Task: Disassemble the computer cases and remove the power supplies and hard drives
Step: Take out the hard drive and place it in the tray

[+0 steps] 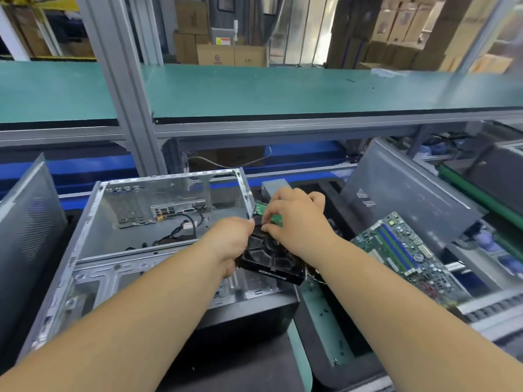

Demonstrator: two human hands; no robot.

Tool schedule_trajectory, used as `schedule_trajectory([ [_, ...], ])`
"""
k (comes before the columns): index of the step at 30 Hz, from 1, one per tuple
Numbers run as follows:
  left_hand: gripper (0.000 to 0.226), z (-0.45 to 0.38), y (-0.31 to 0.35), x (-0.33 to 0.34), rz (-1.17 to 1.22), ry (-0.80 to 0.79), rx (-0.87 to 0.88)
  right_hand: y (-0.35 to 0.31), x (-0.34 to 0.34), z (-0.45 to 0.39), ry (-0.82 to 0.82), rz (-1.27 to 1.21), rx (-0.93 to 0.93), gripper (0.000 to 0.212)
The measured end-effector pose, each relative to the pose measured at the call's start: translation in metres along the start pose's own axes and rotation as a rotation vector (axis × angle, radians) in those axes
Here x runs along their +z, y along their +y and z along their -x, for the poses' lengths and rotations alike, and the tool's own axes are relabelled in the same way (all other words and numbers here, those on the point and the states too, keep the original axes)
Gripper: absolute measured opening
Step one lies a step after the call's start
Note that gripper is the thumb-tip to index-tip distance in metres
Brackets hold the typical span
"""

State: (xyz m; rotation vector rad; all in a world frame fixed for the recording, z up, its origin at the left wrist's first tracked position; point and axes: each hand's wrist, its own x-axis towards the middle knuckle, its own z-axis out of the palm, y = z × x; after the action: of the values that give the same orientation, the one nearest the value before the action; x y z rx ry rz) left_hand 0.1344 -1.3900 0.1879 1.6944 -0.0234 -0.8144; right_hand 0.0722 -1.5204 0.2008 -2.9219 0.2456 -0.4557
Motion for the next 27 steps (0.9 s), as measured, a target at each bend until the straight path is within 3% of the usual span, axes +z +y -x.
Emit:
schedule_trajectory([
  [3, 0.04, -0.006, -0.001, 0.023, -0.053, 0.005, 0.033, 0.023, -0.007, 0.012, 0.007, -0.046, 0.065, 0.005],
  [7, 0.024, -0.018, -0.003, 0.044, -0.296, 0.109, 0.175, 0.07, -0.022, 0.03, 0.043, -0.162, 0.315, 0.012],
  [10, 0.016, -0.021, -0.001, 0.057, -0.511, 0.216, 0.274, 0.102, -0.019, 0.049, -0.153, -0.157, 0.469, 0.011],
  [13, 0.02, -0.028, 0.002, 0.069, -0.581, 0.249, 0.336, 0.12, -0.003, 0.066, -0.378, -0.207, 0.52, 0.015],
  [17, 0.034, -0.037, 0.006, 0.084, -0.566, 0.175, 0.337, 0.141, 0.011, 0.075, -0.356, -0.511, 0.582, 0.014],
  [21, 0.036, -0.049, 0.003, 0.095, -0.516, 0.03, 0.336, 0.154, 0.011, 0.069, -0.229, -0.983, 0.746, 0.05],
  [24, 0.035, -0.054, 0.002, 0.099, -0.551, -0.06, 0.359, 0.164, 0.01, 0.064, -0.294, -1.268, 0.801, 0.067],
  [27, 0.035, -0.059, 0.001, 0.103, -0.495, -0.124, 0.319, 0.175, 0.016, 0.061, -0.315, -1.452, 0.846, 0.058],
])
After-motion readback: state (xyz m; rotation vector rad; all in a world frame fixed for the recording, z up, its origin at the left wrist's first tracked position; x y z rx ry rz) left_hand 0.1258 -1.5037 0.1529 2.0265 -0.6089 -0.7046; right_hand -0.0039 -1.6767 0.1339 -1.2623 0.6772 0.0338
